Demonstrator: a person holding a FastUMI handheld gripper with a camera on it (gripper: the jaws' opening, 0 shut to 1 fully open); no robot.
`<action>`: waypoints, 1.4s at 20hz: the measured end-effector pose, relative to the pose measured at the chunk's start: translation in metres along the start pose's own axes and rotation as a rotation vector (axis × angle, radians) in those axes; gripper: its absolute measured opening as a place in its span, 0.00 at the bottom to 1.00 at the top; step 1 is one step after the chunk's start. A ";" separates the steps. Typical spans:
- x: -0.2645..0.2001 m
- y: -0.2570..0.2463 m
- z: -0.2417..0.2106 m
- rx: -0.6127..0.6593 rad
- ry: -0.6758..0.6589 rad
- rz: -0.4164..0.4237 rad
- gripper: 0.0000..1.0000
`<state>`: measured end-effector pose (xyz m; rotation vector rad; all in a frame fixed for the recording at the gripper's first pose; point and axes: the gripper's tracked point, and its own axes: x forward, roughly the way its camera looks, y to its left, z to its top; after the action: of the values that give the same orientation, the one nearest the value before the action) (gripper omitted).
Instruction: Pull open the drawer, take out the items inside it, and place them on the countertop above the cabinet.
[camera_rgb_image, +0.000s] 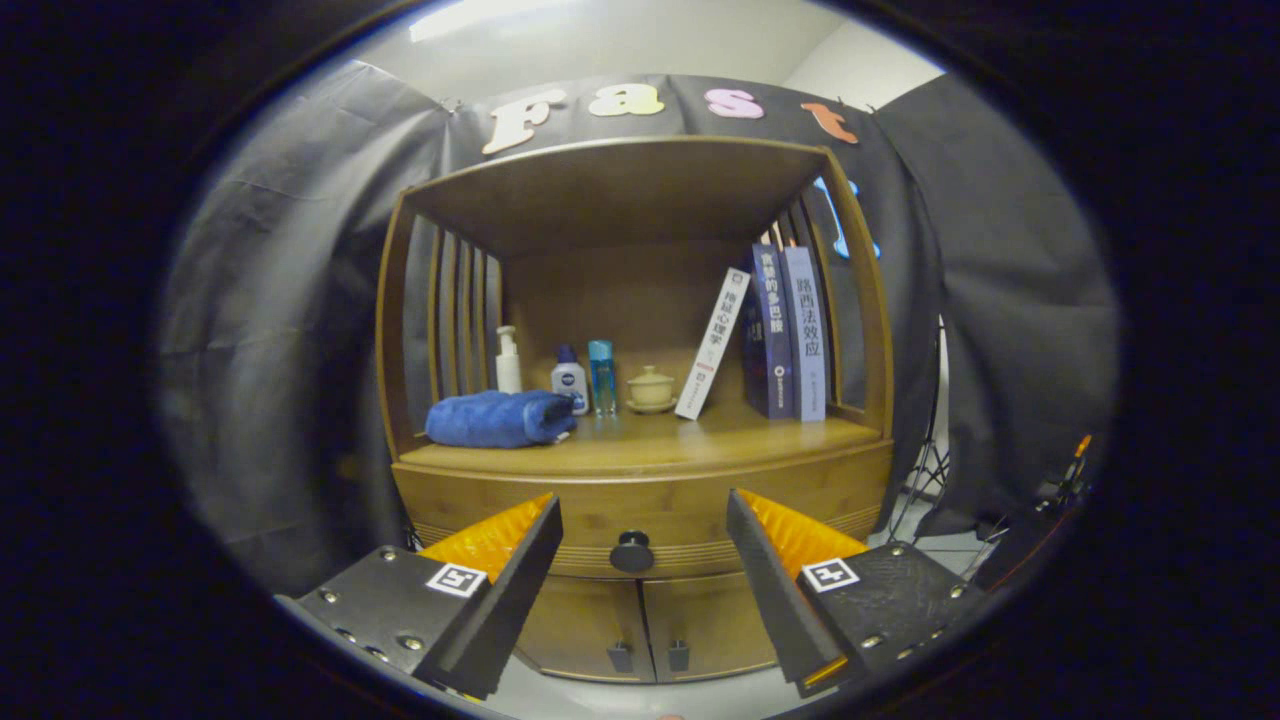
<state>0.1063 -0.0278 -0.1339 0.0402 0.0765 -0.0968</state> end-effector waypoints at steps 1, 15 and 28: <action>0.009 0.000 -0.008 0.013 0.006 -0.001 0.99; 0.094 0.017 -0.098 -0.045 0.158 0.027 0.88; 0.104 0.017 -0.098 -0.058 0.119 0.019 0.46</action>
<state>0.2038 -0.0168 -0.2394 -0.0115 0.1978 -0.0732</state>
